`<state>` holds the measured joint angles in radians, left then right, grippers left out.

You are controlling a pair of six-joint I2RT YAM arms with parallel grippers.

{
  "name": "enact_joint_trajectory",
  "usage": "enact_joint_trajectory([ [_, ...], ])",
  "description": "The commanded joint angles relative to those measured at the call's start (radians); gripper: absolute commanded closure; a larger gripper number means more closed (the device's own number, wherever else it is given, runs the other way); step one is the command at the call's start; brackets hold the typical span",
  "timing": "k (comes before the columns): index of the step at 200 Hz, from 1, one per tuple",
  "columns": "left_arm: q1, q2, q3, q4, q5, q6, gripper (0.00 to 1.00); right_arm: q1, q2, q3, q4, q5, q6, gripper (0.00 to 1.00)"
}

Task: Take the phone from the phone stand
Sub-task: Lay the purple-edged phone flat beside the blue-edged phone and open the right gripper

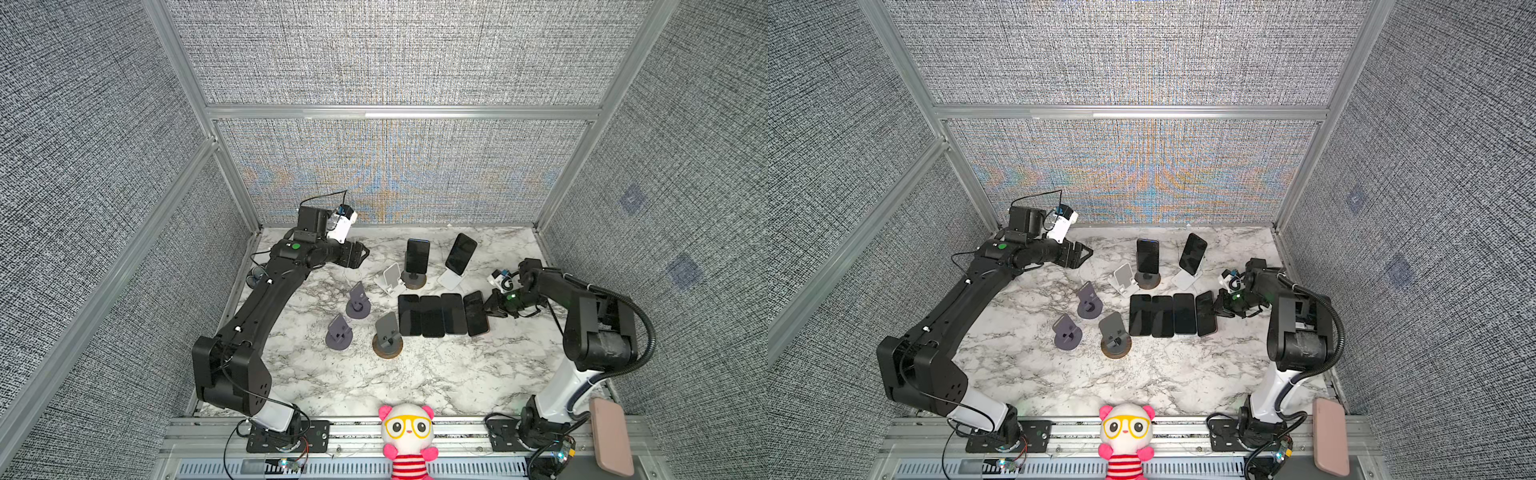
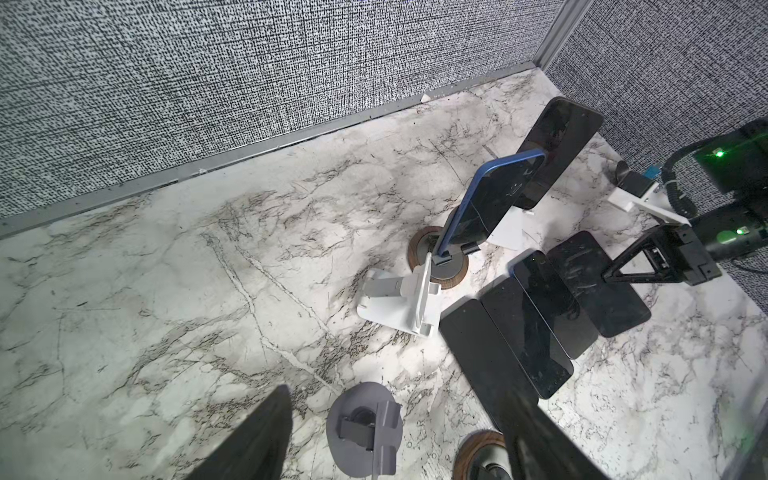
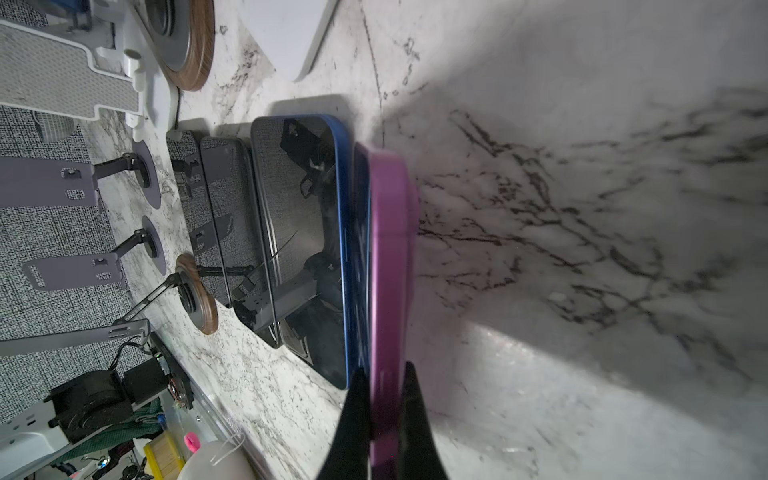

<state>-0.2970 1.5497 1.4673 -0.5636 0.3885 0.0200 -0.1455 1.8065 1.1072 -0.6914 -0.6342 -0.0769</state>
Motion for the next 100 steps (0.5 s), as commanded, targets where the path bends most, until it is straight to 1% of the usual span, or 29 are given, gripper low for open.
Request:
enact_joint_trajectory([
  [1,0.001,0.002,0.002,0.011,0.012,-0.002,0.21,-0.008,0.012,0.009,0.012,0.102,-0.007,1.00],
  [73,0.001,0.002,-0.001,0.014,0.014,-0.003,0.21,-0.002,0.063,0.021,0.034,0.076,0.000,1.00],
  [100,0.000,0.000,-0.001,0.015,0.015,-0.002,0.21,-0.003,0.067,0.009,0.044,0.071,0.003,0.95],
])
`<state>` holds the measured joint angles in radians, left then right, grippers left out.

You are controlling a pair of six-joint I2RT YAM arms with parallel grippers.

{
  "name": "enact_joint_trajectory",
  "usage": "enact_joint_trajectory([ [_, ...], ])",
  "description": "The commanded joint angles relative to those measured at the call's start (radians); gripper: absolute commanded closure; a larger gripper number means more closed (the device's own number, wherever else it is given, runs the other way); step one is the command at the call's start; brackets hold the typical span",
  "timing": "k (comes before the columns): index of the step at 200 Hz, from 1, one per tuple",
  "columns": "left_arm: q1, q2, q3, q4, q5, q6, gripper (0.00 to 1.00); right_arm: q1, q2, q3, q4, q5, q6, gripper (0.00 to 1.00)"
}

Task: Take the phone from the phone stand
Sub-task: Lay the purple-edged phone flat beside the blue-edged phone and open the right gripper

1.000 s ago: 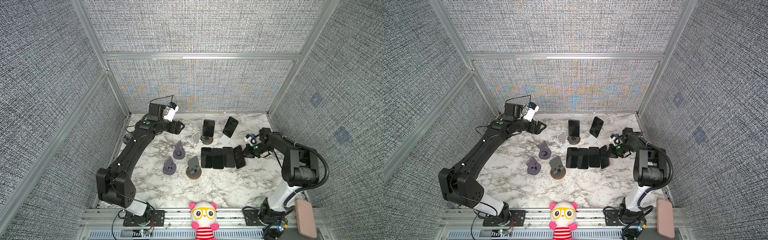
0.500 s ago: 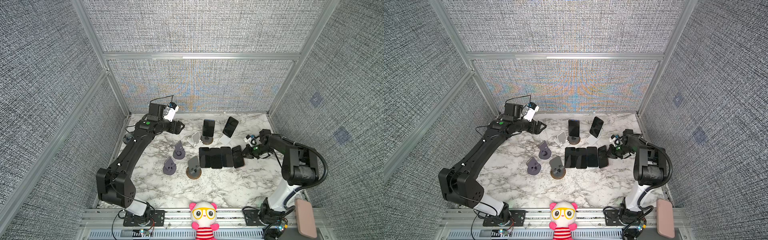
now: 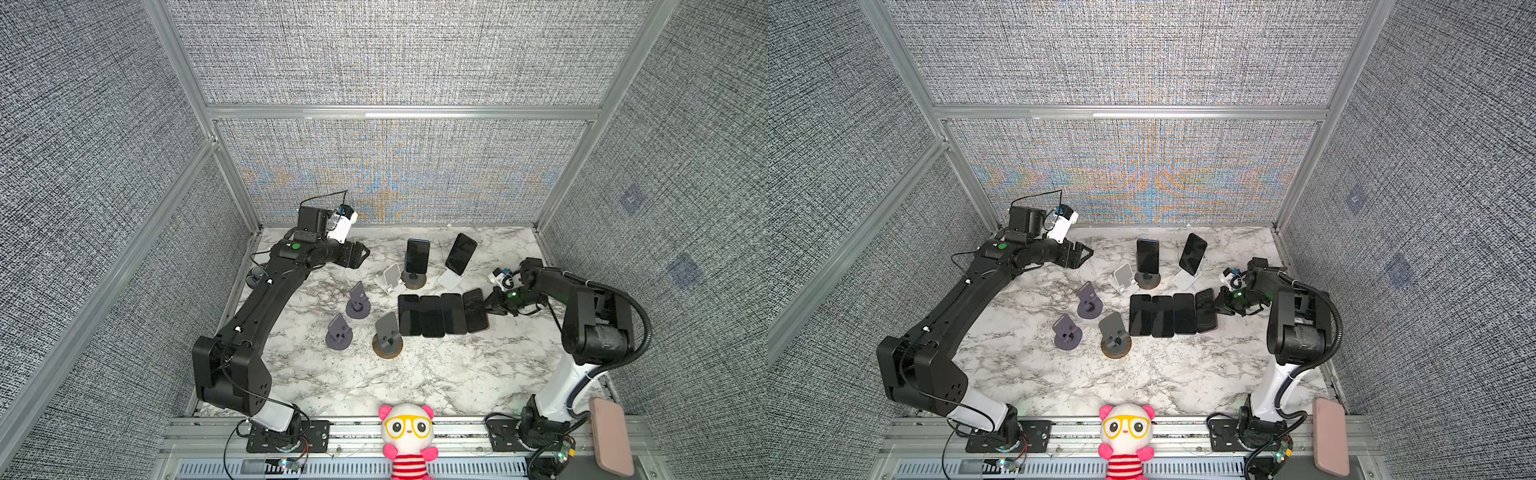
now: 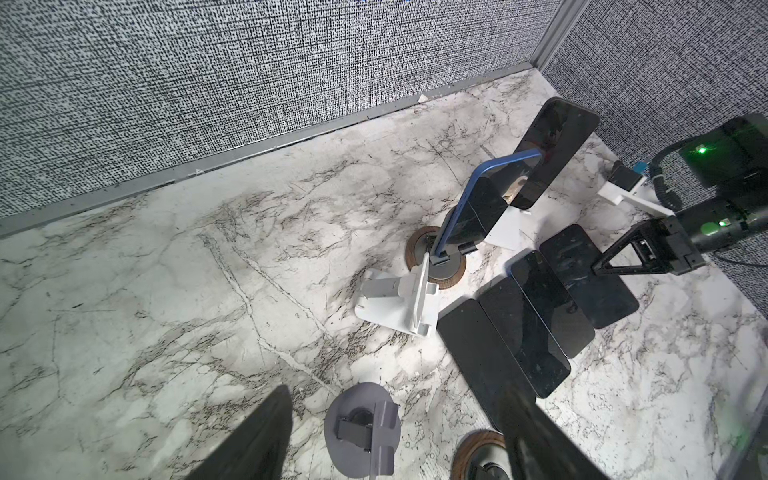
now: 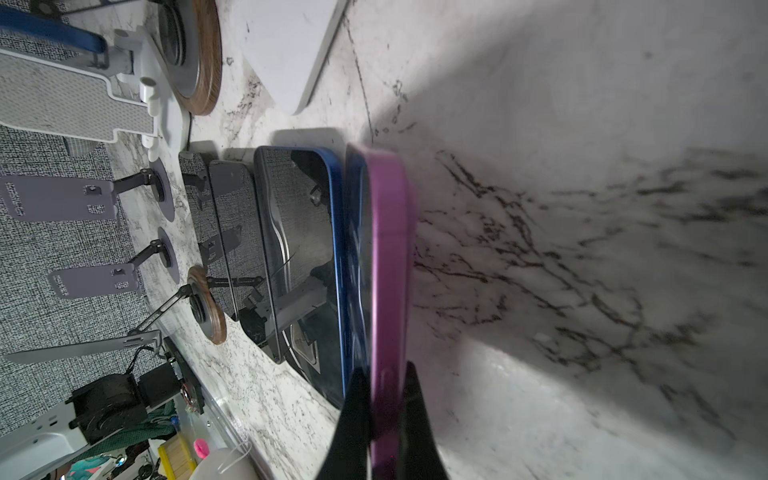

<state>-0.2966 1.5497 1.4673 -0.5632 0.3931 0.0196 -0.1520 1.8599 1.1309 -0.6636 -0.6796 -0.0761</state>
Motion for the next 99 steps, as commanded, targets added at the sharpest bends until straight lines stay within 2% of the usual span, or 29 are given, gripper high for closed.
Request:
enact_joint_trajectory([
  [1,0.000,0.001,-0.001,0.015,0.011,-0.001,0.21,0.003,0.013,-0.015,0.017,0.116,0.002,0.95],
  [14,0.000,0.000,-0.001,0.015,0.010,-0.001,0.21,0.004,0.014,-0.018,0.021,0.116,0.006,0.90],
  [47,0.000,-0.001,-0.001,0.014,0.011,0.002,0.21,0.005,0.013,-0.015,0.020,0.114,0.010,0.67],
  [99,0.000,0.002,-0.002,0.017,0.020,0.003,0.21,0.004,-0.002,-0.009,0.002,0.117,0.007,0.56],
])
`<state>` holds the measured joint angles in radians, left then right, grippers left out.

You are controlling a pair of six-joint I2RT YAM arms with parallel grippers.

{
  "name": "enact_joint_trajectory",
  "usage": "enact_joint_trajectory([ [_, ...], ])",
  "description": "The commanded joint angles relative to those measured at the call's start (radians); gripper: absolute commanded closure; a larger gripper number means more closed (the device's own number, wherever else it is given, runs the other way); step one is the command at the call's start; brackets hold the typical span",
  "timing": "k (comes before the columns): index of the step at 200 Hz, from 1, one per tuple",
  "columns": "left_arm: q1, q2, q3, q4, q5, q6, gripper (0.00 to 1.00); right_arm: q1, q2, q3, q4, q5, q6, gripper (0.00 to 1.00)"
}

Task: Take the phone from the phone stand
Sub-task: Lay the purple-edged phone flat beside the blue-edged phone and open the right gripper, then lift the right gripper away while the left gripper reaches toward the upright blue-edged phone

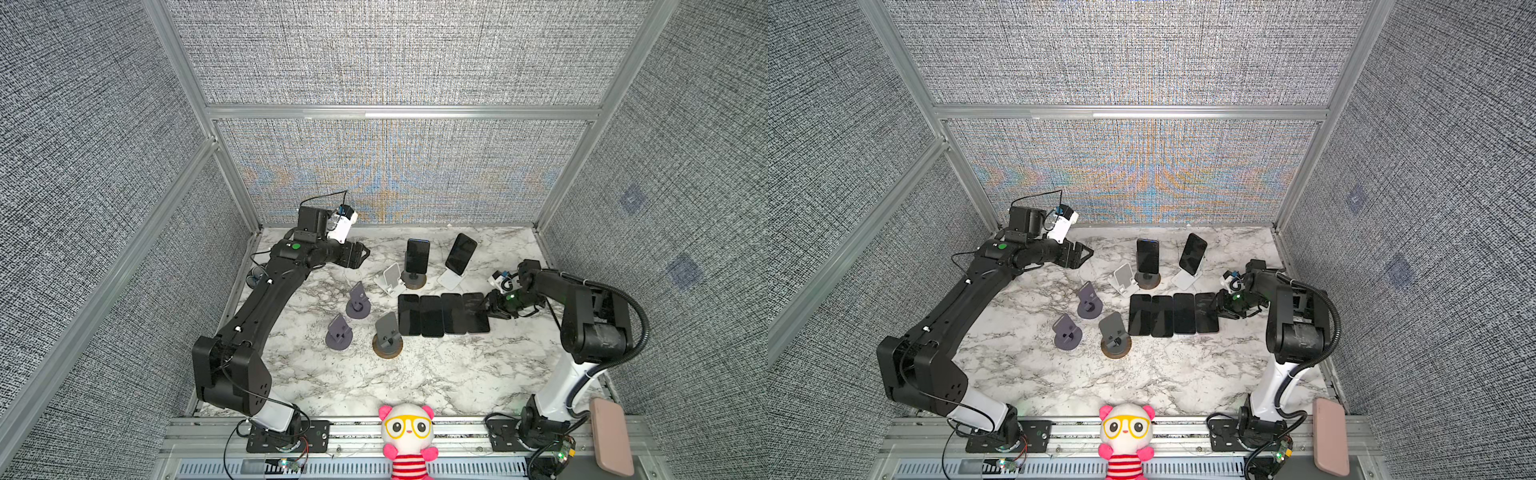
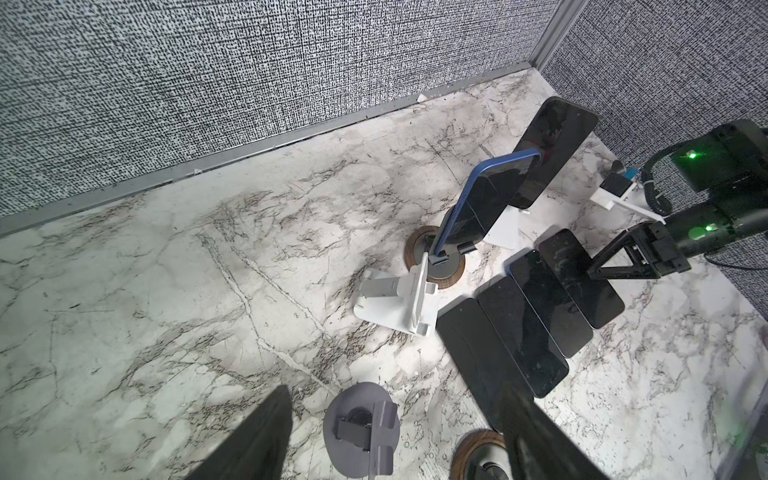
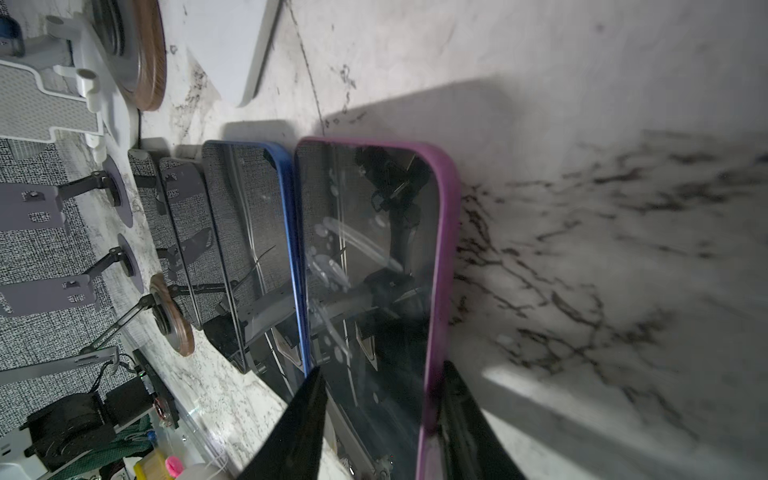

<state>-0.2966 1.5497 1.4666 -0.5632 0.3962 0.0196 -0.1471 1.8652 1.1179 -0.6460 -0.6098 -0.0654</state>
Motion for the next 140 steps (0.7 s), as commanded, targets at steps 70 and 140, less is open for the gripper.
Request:
enact_joint_trajectory([
  [70,0.000,0.001,-0.004,0.020,0.024,0.002,0.21,-0.001,-0.060,0.005,-0.023,0.074,0.018,0.43],
  [140,-0.001,0.008,-0.003,0.016,0.035,0.008,0.19,0.017,-0.191,-0.095,0.068,0.174,0.072,0.36],
])
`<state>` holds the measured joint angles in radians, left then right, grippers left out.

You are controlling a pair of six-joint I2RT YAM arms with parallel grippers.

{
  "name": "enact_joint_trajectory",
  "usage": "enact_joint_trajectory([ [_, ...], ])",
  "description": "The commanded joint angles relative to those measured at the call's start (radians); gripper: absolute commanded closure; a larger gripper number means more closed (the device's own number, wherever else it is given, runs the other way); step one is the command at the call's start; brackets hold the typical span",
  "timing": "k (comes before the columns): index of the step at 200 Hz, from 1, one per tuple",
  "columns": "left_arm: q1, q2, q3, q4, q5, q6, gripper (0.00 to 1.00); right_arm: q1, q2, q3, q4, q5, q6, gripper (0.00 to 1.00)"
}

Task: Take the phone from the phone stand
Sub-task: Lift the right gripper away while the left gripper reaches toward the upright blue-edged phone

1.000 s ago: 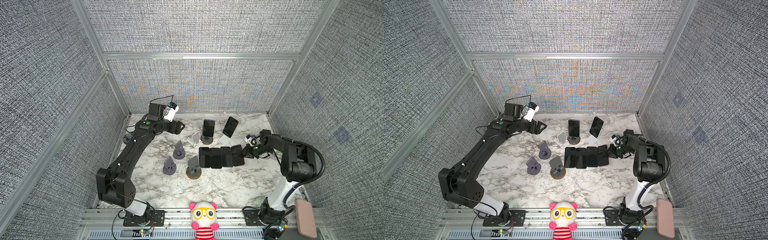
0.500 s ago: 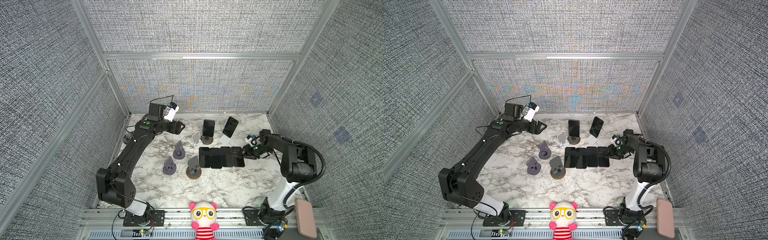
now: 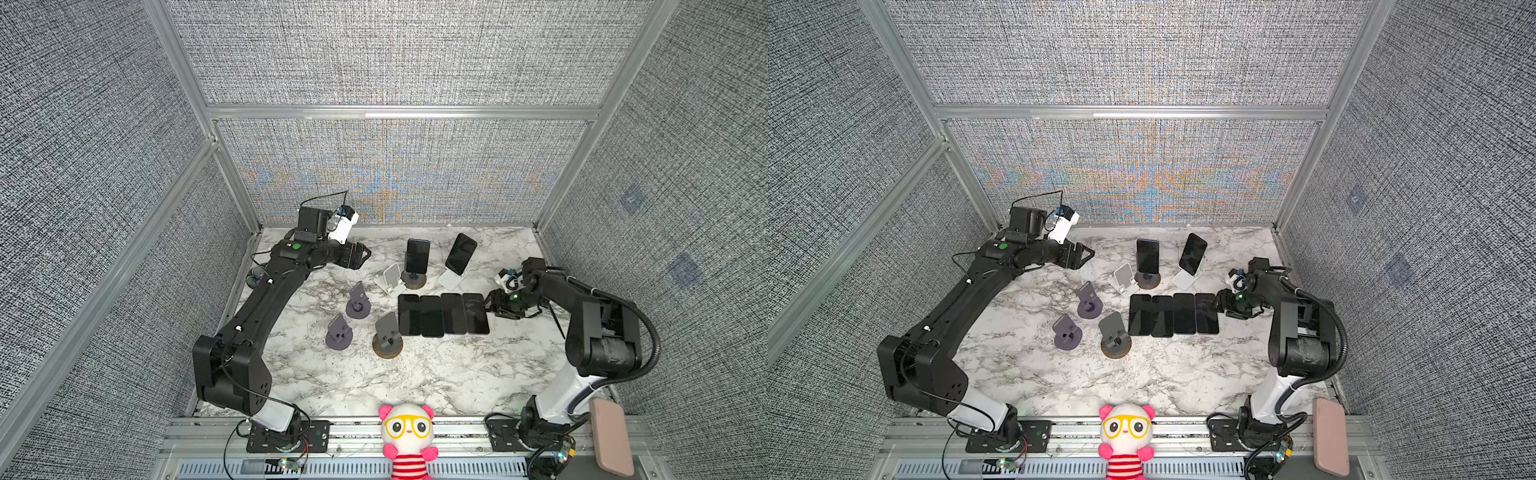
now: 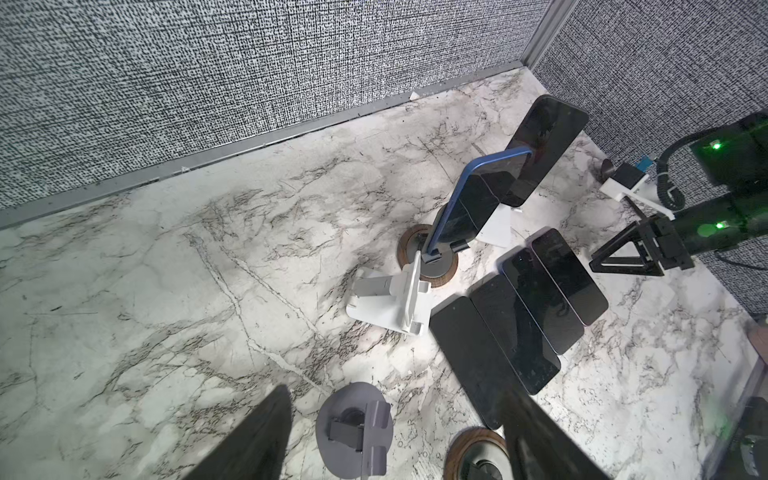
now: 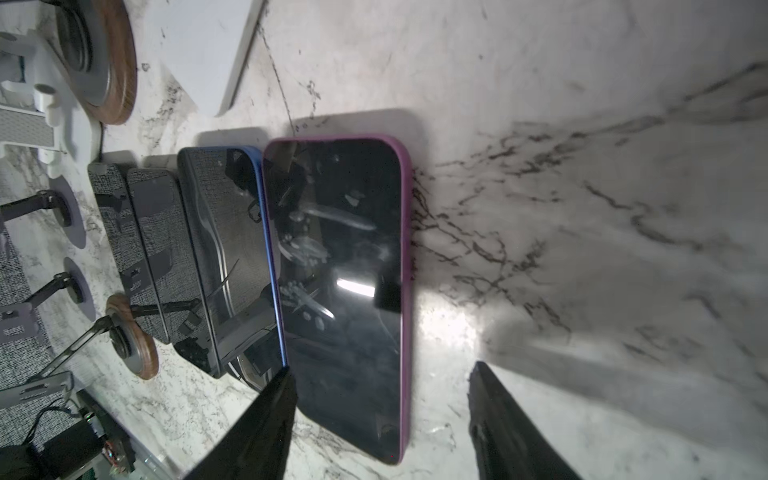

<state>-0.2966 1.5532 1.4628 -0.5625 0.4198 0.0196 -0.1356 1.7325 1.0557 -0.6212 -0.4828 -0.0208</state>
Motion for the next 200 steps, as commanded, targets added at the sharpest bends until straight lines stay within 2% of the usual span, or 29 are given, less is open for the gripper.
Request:
enact_joint_trajectory([
  [1,0.000,0.004,0.001,0.015,0.011,0.007,0.19,0.005,-0.062,-0.034,0.043,0.049,0.029,0.36],
  [37,0.000,-0.003,-0.013,0.038,0.006,0.013,0.15,0.018,-0.183,-0.054,0.019,0.103,0.075,0.28],
  [51,-0.004,-0.016,-0.029,0.065,0.004,0.013,0.08,0.026,-0.244,-0.095,0.015,0.115,0.103,0.22],
  [85,-0.043,-0.047,-0.084,0.160,0.000,0.021,0.07,0.051,-0.369,-0.145,0.004,0.122,0.149,0.20],
  [102,-0.052,-0.042,-0.085,0.214,0.064,0.016,0.10,0.061,-0.415,-0.164,0.002,0.099,0.161,0.20],
  [128,-0.054,0.006,-0.046,0.310,0.255,0.004,0.16,0.071,-0.438,-0.147,-0.057,0.066,0.172,0.21],
  [154,-0.056,0.120,0.085,0.263,0.364,0.071,0.18,0.080,-0.453,-0.108,-0.147,0.081,0.150,0.21],
  [183,-0.058,0.293,0.352,0.000,0.415,0.212,0.19,0.084,-0.513,-0.109,-0.187,0.070,0.144,0.22],
  [200,-0.070,0.392,0.508,-0.147,0.399,0.285,0.20,0.085,-0.547,-0.120,-0.200,0.066,0.142,0.22],
])
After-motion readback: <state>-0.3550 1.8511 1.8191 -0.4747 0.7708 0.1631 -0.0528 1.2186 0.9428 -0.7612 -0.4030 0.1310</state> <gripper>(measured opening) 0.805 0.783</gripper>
